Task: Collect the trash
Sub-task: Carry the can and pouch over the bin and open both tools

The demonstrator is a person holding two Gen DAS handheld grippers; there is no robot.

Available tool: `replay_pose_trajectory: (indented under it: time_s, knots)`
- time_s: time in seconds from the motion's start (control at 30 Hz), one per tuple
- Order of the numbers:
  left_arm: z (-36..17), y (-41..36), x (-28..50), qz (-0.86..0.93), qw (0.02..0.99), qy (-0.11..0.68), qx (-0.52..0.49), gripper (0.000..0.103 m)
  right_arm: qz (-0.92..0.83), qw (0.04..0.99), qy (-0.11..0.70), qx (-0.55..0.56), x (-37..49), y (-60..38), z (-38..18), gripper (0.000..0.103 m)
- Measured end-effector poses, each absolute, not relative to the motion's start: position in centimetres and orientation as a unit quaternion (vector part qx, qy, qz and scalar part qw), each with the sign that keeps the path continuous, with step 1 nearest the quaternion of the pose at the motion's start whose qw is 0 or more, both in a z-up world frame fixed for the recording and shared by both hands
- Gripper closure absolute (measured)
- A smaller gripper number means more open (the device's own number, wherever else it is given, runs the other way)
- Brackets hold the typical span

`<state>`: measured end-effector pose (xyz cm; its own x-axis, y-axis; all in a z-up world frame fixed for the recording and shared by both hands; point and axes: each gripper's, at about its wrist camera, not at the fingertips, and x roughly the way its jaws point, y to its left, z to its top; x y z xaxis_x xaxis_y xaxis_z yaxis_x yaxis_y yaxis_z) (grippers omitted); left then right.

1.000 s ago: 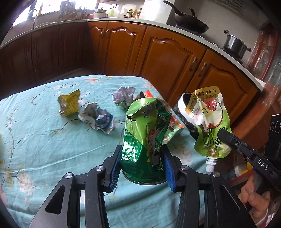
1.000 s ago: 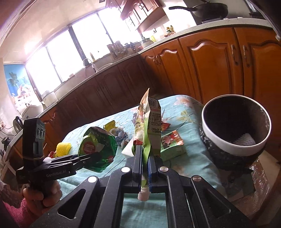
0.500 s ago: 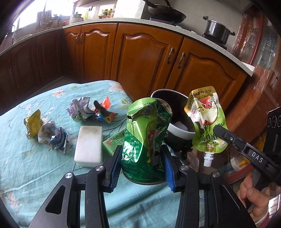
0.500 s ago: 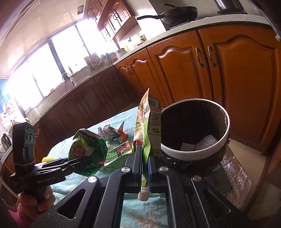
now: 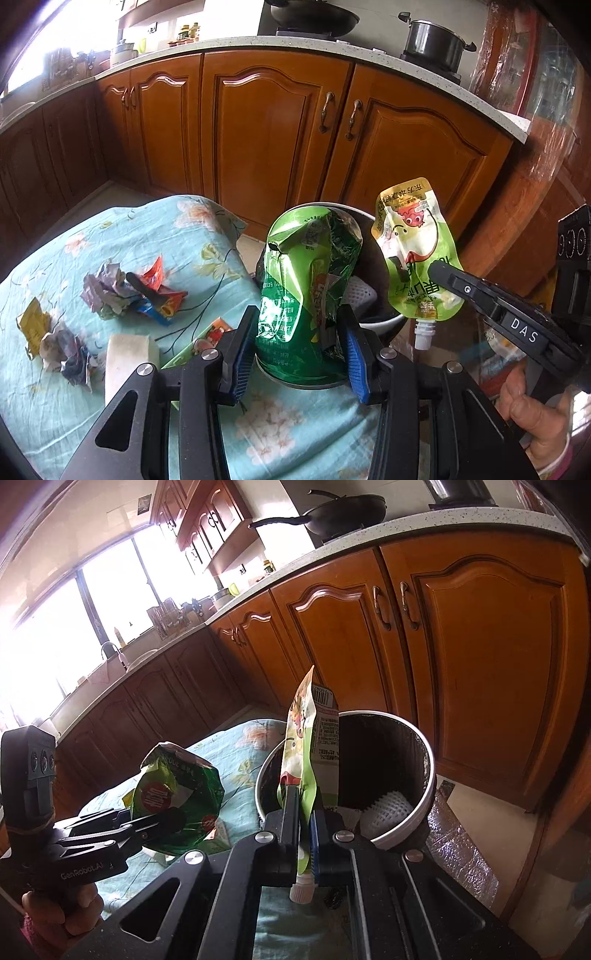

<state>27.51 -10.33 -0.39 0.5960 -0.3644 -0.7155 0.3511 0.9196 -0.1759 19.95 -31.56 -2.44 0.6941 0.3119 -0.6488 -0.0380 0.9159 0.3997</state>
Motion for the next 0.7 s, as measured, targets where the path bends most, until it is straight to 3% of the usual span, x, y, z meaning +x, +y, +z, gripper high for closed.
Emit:
replay_pose_trajectory:
  time_s: [0.7]
  knots:
    - [-3.2, -17.5, 35.2, -0.207, 0.867, 0.452, 0.038, 0.061, 0.079, 0.877, 0.443, 0.170, 25.9, -34.0, -5.3, 0.098]
